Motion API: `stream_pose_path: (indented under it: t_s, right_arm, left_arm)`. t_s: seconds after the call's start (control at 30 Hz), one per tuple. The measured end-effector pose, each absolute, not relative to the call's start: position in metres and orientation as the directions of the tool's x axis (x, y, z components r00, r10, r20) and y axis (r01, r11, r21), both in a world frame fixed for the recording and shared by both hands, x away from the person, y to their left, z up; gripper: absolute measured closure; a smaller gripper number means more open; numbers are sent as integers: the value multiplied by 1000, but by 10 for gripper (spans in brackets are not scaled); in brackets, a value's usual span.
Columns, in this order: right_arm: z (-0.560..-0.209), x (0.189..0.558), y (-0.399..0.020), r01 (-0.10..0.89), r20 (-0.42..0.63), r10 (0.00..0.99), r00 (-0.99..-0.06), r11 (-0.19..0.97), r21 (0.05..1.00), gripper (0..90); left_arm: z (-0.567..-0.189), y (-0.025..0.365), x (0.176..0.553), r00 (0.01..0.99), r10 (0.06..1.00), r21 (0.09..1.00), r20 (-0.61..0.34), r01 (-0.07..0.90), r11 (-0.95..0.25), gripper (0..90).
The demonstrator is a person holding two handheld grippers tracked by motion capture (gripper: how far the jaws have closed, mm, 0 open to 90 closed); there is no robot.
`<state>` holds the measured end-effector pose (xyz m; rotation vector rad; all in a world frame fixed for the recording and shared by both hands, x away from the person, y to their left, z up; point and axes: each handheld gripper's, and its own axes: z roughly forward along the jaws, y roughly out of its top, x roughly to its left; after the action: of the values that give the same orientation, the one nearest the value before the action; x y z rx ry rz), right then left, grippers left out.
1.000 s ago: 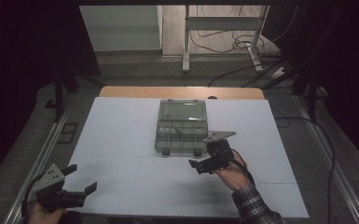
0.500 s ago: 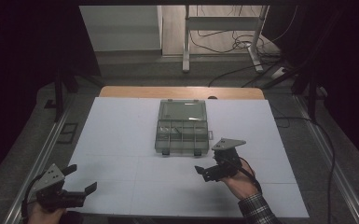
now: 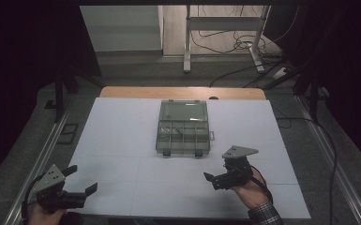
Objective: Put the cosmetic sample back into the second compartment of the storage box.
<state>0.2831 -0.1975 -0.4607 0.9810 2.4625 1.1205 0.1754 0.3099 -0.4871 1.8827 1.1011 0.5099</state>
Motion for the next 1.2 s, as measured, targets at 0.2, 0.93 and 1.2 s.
stream_pose_path:
  t_s: [0.2,0.93,1.2]
  right_arm:
    - [-458,275,-206,471,24,688,-726,470,747,5]
    - [-458,251,-244,489,7,746,-666,429,760,3]
    - [-458,243,-258,495,12,768,-640,401,771,0]
  left_arm:
    - [-487,310,175,524,848,841,-78,491,-226,3]
    - [-487,310,175,521,850,842,-79,492,-224,3]
    - [-487,310,175,520,850,842,-81,492,-221,3]
